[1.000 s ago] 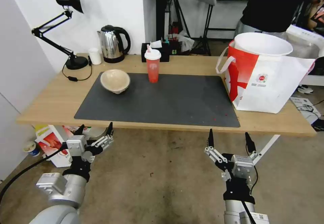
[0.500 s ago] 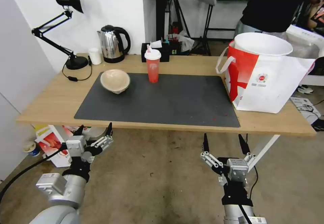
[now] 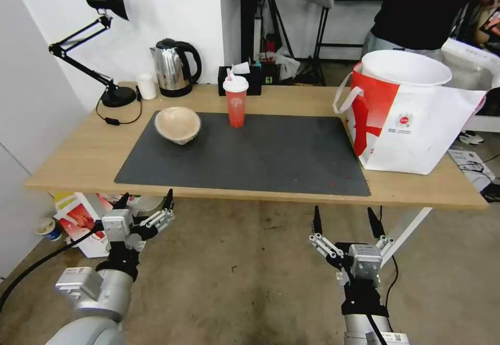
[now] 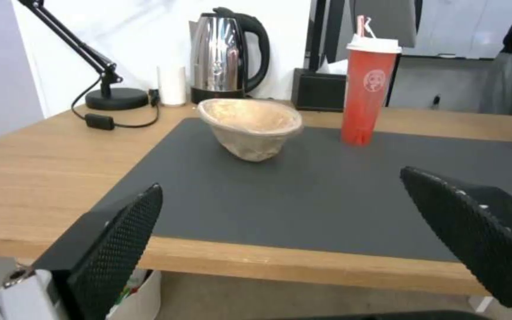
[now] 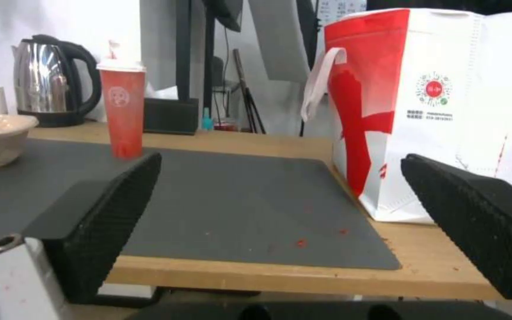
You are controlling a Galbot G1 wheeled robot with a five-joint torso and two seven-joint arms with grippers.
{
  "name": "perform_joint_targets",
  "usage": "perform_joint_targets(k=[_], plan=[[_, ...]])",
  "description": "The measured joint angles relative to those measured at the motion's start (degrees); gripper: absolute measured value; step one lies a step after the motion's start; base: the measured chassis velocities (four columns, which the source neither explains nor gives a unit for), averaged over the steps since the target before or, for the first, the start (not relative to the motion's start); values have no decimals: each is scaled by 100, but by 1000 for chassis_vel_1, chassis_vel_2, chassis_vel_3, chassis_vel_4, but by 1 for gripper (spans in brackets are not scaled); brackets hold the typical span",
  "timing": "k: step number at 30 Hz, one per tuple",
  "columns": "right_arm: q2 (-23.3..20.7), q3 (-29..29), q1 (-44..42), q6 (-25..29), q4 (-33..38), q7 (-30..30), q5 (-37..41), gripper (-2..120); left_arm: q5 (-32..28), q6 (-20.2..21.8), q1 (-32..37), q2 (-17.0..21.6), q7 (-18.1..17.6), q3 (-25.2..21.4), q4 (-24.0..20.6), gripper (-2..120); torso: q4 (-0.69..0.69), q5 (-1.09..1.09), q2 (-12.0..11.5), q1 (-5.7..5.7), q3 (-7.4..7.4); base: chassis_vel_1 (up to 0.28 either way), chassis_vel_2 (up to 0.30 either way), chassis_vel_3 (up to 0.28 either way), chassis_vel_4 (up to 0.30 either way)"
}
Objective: Pick up the trash from the table and place it into the takeout bag.
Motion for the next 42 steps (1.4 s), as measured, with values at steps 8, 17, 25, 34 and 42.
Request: perform_joint_targets(k=[8,17,25,34,42], plan=[[53,-2,37,32,-59,-6,-16,100,-17,-2,3,5,1,-15,11,100,0,0,0,0,0,0,0,0,0],[-37,112,483,447,52,-643,63,100,-3,-6,-7,-8,8,4,33,100,-1,0,0,-1,0,0,0,0,0],[-453,237,1744,555,458,-2265,1560,100,-21,-9,11,2,10,-5,32,100,0,1,0,0,0,0,0,0,0],[-1131,293,3098,191,277,-3548,3472,100,-58,-61,-68,48,26,65,124,100,0,0,0,0,1,0,0,0,0],[-1221,27,4612,-1053,-132,-3767,5247,100,-70,-67,-68,69,33,47,149,100,1,2,0,1,1,0,0,0,0]])
